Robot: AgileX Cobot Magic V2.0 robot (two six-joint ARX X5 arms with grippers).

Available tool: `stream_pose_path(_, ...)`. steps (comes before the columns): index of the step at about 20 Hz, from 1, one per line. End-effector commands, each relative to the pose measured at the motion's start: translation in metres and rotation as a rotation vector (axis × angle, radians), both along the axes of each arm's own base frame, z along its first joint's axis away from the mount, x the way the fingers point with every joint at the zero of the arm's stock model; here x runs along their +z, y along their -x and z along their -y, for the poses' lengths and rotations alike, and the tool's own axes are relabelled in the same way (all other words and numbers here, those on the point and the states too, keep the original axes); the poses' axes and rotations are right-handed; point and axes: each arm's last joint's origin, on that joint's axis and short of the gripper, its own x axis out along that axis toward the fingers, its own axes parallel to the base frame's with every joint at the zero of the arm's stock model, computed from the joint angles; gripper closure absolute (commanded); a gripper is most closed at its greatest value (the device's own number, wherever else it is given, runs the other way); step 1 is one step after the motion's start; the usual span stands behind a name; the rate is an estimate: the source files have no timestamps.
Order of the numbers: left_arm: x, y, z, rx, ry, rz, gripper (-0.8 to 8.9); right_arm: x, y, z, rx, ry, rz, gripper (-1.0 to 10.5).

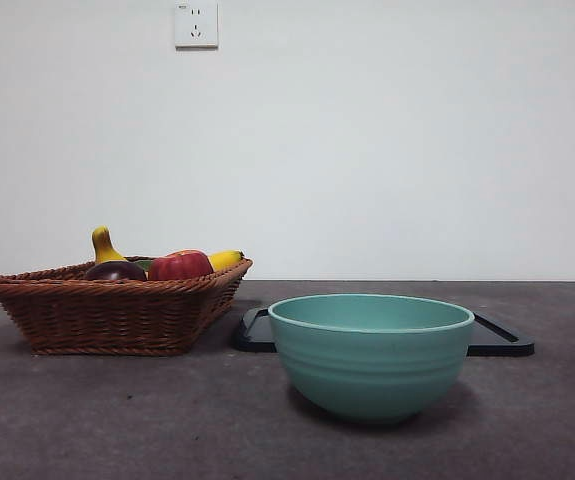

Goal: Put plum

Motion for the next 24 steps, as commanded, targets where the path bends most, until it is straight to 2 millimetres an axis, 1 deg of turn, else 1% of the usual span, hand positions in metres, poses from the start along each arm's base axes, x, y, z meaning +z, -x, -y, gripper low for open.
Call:
stream_pose_path(1,-0.010,-0.002,0.000,0.009,0.006,-0.028,8.06,0.005,-0.001,-0.002,0.016,-0.007,0.021,9.4)
stream_pose_path(4,-0.023,-0.004,0.000,0.013,0.028,-0.069,8.06,0.005,-0.001,-0.002,0.016,-0.007,0.021,9.4)
stream_pose_path(7,-0.031,-0.005,-0.001,0.015,0.032,-0.103,8.06,0.005,-0.001,-0.002,0.016,-0.007,0.021,9.4)
stream_pose_path(10,-0.034,-0.005,0.000,0.015,0.033,-0.135,8.06,0.005,-0.001,-0.002,0.016,-0.007,0.021,9.4)
stream_pose_path(24,-0.034,-0.005,0.000,0.014,0.032,-0.134,8.06,0.005,-0.001,-0.002,0.016,-0.007,0.021,9.4)
